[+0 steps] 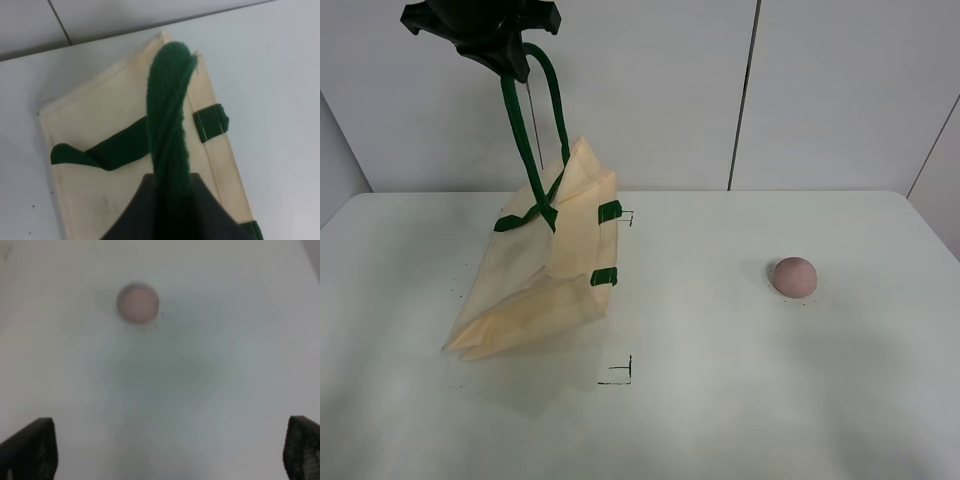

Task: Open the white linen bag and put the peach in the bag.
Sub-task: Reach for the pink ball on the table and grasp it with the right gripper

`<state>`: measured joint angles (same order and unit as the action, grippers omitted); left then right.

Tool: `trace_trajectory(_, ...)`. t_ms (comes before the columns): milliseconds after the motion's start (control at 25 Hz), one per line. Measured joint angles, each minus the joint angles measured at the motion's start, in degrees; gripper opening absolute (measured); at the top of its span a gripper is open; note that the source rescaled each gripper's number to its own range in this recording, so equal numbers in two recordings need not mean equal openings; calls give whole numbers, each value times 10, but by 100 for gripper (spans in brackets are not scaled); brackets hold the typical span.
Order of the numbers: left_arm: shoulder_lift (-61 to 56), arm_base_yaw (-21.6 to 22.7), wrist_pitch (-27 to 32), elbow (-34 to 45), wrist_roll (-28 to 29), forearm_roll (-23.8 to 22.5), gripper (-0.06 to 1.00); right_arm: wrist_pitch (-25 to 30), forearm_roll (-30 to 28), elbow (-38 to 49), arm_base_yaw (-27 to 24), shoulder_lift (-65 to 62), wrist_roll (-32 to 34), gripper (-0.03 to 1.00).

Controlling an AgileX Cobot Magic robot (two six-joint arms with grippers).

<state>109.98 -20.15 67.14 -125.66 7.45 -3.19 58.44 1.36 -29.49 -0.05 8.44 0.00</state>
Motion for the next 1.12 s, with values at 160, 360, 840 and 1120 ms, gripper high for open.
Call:
trace_trajectory(160, -12, 0, 0, 0, 0, 0, 0, -57, 3, -51, 0, 182, -7, 100)
trace_trajectory(360, -14, 0, 0, 0, -1, 1, 0, -106, 5, -149, 0, 464, -16, 100)
trace_trajectory(840, -14, 0, 0, 0, -1, 2, 0, -108, 6, -481, 30, 971, -45, 100)
trace_trajectory(1120, -14, 0, 0, 0, -1, 2, 0, -120, 7, -528, 44, 1093, -34, 100)
